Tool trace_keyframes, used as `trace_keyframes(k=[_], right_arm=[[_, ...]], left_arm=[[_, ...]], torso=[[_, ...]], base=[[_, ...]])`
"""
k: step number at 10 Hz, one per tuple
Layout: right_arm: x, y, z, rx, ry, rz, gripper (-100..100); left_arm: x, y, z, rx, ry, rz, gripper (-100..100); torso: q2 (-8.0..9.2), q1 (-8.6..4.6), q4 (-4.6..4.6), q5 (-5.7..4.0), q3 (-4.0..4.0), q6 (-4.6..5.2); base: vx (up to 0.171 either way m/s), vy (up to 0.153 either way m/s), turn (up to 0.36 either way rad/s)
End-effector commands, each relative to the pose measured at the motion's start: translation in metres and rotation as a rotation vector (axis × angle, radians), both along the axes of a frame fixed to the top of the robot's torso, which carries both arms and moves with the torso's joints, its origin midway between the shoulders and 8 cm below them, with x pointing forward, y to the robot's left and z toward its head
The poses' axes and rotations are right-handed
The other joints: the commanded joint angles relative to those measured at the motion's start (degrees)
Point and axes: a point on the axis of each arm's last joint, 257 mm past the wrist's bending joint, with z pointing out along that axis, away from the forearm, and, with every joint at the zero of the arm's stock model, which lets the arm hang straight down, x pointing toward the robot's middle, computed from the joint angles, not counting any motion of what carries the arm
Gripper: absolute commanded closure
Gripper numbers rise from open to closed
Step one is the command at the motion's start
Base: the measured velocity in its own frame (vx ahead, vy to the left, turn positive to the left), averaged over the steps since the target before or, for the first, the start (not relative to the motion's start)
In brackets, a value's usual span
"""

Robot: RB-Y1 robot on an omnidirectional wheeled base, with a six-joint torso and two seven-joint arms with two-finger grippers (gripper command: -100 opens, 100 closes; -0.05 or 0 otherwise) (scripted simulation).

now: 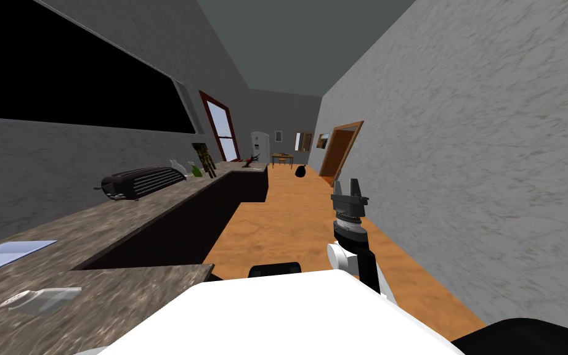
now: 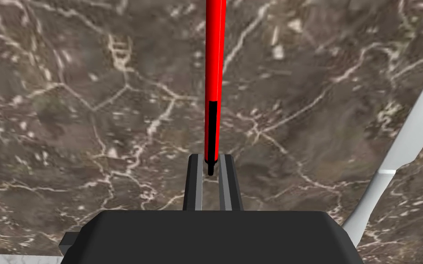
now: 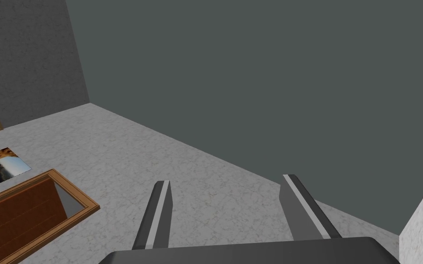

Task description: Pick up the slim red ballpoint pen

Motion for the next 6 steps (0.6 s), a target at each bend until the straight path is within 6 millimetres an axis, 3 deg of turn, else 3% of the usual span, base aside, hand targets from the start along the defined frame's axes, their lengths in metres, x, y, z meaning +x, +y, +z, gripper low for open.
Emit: trace_keyframes(k=[1,5,6], right_arm=[[0.000,0.000,0.000,0.000,0.000,0.000,0],[0.000,0.000,0.000,0.000,0.000,0.000,0],[0.000,0.000,0.000,0.000,0.000,0.000,0]], left_arm=[[-0.012,-0.007,0.006,0.001,-0.002,0.008,100],[-0.022,-0.012,0.012,0.004,-0.005,0.017,100],[-0.022,-0.012,0.013,0.004,-0.004,0.016,0]], torso=[[0.00,0.00,0.00,0.00,0.00,0.00],[-0.04,0.04,-0.01,0.00,-0.02,0.03],[0.02,-0.01,0.01,0.02,0.01,0.05]], base=[[0.045,0.027,-0.049],[0.034,0.031,-0.024],[0.000,0.000,0.000]])
